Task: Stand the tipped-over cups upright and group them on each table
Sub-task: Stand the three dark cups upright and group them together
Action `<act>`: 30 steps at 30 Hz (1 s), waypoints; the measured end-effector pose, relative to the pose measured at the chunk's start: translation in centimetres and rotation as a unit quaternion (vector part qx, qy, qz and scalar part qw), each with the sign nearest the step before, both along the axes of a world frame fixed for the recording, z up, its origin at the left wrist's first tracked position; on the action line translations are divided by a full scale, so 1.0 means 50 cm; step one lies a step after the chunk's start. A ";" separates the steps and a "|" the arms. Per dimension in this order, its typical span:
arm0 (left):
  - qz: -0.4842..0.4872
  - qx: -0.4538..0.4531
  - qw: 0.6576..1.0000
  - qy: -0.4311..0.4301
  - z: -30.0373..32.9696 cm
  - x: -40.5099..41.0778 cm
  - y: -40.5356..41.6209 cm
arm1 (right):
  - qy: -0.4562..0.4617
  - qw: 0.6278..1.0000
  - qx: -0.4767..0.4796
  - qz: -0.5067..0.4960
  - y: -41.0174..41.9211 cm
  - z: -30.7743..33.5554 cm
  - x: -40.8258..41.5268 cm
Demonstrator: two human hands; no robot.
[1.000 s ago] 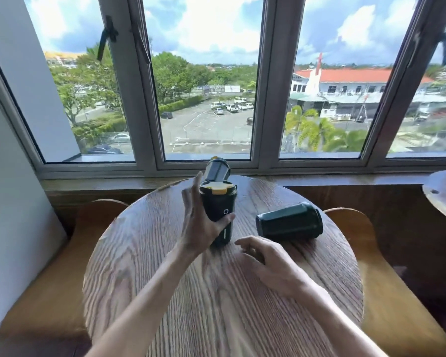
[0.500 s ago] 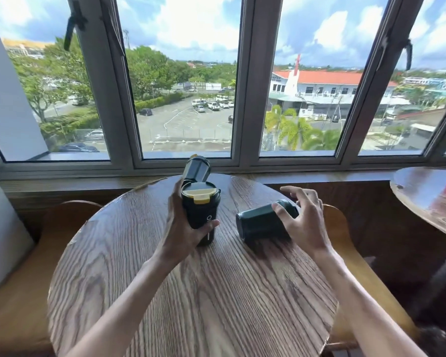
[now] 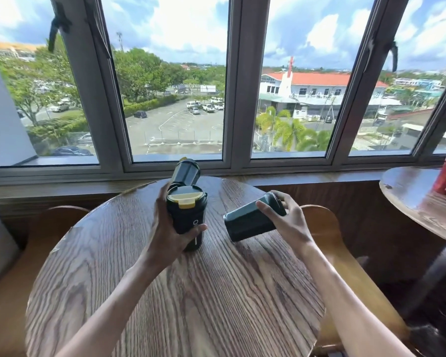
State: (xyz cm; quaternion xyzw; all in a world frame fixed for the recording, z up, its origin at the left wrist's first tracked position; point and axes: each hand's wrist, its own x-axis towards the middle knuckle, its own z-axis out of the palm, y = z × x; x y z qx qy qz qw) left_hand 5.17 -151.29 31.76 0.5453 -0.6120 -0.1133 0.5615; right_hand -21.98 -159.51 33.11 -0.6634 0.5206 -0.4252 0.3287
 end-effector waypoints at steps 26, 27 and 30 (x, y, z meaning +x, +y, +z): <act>0.116 0.431 0.894 0.031 0.093 0.140 -0.324 | 0.132 0.958 -0.249 0.047 -0.100 0.022 0.151; 0.107 0.425 0.897 0.057 0.092 0.142 -0.332 | 0.130 0.958 -0.252 0.047 -0.102 0.021 0.152; 0.093 0.412 0.901 0.102 0.093 0.143 -0.337 | 0.127 0.961 -0.240 0.045 -0.101 0.023 0.153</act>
